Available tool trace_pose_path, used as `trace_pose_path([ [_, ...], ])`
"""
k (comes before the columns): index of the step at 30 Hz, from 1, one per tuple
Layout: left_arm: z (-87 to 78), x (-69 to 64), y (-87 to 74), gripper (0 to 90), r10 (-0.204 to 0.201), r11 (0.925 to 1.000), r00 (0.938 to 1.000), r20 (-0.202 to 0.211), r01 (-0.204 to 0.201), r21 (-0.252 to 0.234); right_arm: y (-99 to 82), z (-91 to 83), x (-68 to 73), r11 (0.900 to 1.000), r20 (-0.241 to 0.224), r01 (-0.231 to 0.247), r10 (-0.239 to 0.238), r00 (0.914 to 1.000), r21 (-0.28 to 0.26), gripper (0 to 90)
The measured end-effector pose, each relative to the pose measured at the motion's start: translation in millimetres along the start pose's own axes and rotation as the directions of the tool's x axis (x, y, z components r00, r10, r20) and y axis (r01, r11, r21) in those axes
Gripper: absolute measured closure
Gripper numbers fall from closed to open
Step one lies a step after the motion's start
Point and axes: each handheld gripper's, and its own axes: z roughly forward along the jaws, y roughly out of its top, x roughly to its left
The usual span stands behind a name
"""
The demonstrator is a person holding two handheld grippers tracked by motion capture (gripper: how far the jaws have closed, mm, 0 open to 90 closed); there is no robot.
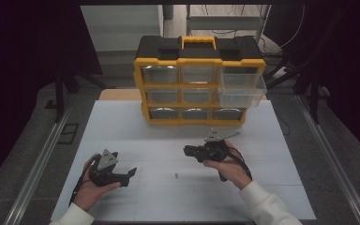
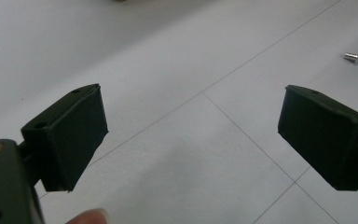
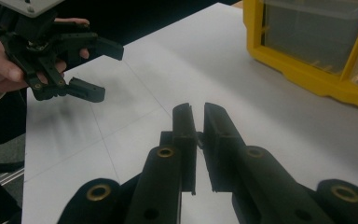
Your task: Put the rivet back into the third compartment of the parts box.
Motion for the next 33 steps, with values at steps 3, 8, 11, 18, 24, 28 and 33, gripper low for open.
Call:
trace_pose_path([
  [3,0.0,-0.1,0.0,8.4,0.001,1.0,1.0,0.0,-0.001,0.0,2.3,-2.3,0.5,0.9999,-0.001,0.004,-0.004,1.0,-0.012,83.5],
  [8,0.1,0.0,0.0,8.4,0.0,1.0,1.0,0.0,0.0,0.0,6.6,-6.8,1.0,0.9996,0.002,0.011,-0.011,0.9999,-0.028,83.5],
  [11,0.3,-0.2,0.0,8.4,-0.001,1.0,1.0,-0.001,0.001,-0.003,9.3,-9.7,1.2,0.9992,0.001,0.014,-0.013,0.9999,-0.039,83.5],
  [18,0.6,-0.5,0.0,8.4,-0.004,1.0,1.0,-0.002,0.004,-0.006,17.3,-17.2,2.7,0.9976,0.001,0.024,-0.024,0.9997,-0.066,83.6],
  [24,0.5,-0.3,0.0,8.4,-0.005,1.0,1.0,-0.001,0.005,-0.006,23.6,-22.4,4.5,0.9962,-0.003,0.03,-0.031,0.9995,-0.081,83.6],
  [28,0.7,-0.6,0.0,8.4,-0.003,1.0,1.0,-0.001,0.003,-0.004,28.9,-27.3,4.9,0.9945,-0.001,0.04,-0.04,0.9992,-0.096,83.6],
  [33,1.0,-0.6,0.1,8.4,-0.003,1.0,1.0,0.001,0.003,-0.002,37.1,-35.9,4.5,0.9916,0.006,0.047,-0.047,0.9989,-0.12,83.6],
])
